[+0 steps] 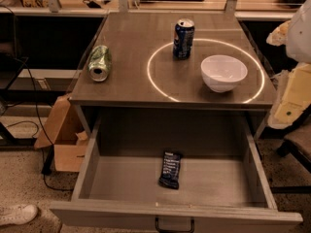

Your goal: Pick rxbar blueberry from top drawer and place on counter

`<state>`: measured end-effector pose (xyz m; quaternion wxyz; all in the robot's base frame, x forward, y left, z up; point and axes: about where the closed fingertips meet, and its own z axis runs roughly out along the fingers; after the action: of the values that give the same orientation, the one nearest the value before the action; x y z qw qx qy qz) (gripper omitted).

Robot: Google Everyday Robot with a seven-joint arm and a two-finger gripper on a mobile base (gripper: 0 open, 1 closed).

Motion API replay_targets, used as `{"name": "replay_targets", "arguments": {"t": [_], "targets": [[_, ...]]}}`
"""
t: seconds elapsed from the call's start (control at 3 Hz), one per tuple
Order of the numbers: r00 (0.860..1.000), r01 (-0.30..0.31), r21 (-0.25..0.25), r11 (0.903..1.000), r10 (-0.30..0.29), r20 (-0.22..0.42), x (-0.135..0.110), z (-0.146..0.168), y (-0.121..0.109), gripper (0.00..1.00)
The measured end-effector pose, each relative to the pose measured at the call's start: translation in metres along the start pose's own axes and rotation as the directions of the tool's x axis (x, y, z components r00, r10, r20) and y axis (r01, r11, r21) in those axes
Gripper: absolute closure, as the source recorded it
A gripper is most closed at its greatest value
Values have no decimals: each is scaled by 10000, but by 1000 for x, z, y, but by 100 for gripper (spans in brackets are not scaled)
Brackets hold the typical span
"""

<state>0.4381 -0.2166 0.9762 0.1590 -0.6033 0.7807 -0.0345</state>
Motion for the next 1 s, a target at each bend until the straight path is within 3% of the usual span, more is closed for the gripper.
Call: {"name": "replay_targets", "arguments": {"t": [0.67, 1.0], "targets": [[10000, -13, 32, 10000, 13, -99, 0, 0, 15, 0], [9988, 20, -539, 9985, -46, -483, 2, 10, 67, 0]]}}
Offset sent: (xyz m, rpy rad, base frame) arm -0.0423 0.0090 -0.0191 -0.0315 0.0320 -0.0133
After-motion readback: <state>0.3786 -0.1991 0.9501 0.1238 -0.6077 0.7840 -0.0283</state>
